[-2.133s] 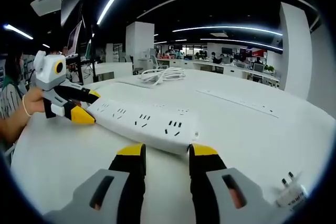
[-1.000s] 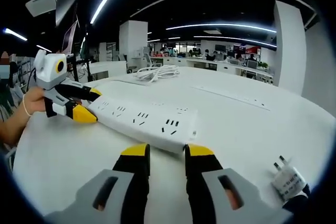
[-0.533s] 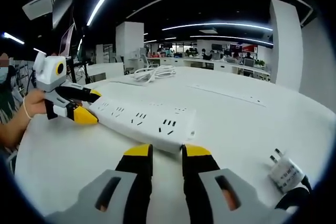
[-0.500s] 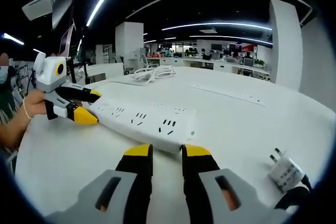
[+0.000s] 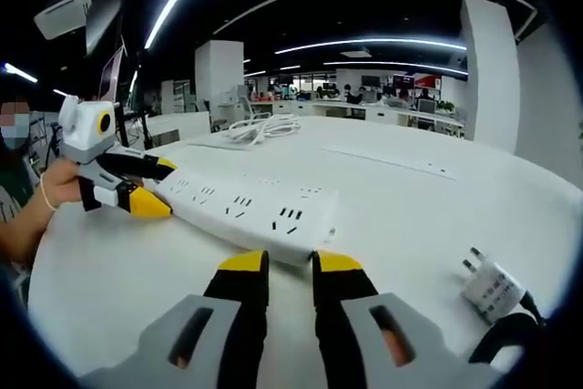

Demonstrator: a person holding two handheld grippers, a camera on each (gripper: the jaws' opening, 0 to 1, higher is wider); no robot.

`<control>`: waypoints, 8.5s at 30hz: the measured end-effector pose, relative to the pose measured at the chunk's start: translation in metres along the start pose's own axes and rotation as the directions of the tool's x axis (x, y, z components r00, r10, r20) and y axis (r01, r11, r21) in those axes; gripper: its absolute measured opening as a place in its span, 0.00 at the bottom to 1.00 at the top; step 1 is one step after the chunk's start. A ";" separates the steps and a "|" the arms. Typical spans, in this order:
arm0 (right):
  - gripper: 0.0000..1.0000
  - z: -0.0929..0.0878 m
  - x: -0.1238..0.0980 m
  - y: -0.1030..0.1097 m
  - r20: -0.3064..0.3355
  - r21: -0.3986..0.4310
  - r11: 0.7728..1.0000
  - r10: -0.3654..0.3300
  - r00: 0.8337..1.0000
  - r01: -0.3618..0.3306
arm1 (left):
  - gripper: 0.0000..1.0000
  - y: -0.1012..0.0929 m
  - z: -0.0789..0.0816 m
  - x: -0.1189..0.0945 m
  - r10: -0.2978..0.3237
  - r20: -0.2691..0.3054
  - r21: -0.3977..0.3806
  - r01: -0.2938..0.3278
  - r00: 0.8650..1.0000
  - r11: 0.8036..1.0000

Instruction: Straighten the power strip on the desk, plug the charger into it

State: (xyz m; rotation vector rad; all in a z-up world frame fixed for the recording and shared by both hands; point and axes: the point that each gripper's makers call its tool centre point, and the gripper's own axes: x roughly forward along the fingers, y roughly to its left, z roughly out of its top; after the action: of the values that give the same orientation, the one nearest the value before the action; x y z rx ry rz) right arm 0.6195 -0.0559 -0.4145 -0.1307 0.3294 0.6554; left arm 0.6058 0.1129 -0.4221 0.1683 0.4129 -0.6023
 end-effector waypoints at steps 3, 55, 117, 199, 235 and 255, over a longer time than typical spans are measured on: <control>0.15 0.000 -0.001 -0.002 0.002 0.011 1.000 -0.008 1.000 0.008 | 0.47 -0.001 0.000 0.000 -0.003 0.000 0.001 0.003 1.000 1.000; 0.13 -0.006 -0.015 -0.006 0.005 0.052 0.998 -0.045 0.999 0.045 | 0.49 -0.010 0.005 0.007 -0.030 0.002 -0.005 0.030 1.000 1.000; 0.10 -0.013 -0.025 -0.009 -0.002 0.058 0.997 -0.052 0.999 0.052 | 0.50 -0.018 0.007 0.012 -0.047 -0.007 0.006 0.047 0.999 0.999; 0.09 -0.022 -0.046 -0.012 -0.022 0.054 0.996 -0.073 0.997 0.075 | 0.52 -0.034 0.013 0.022 -0.091 -0.002 0.017 0.091 0.996 0.996; 0.08 -0.025 -0.054 -0.018 -0.023 0.065 0.994 -0.082 0.996 0.084 | 0.53 -0.041 0.017 0.030 -0.109 -0.010 0.028 0.110 0.994 0.994; 0.08 -0.028 -0.058 -0.022 -0.029 0.062 0.994 -0.089 0.996 0.091 | 0.53 -0.046 0.019 0.033 -0.114 -0.010 0.028 0.114 0.993 0.993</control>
State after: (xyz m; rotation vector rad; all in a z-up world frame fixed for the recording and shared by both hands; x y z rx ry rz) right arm 0.5829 -0.1125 -0.4205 -0.0936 0.3672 0.5542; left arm 0.6101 0.0536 -0.4206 0.1755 0.4244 -0.7204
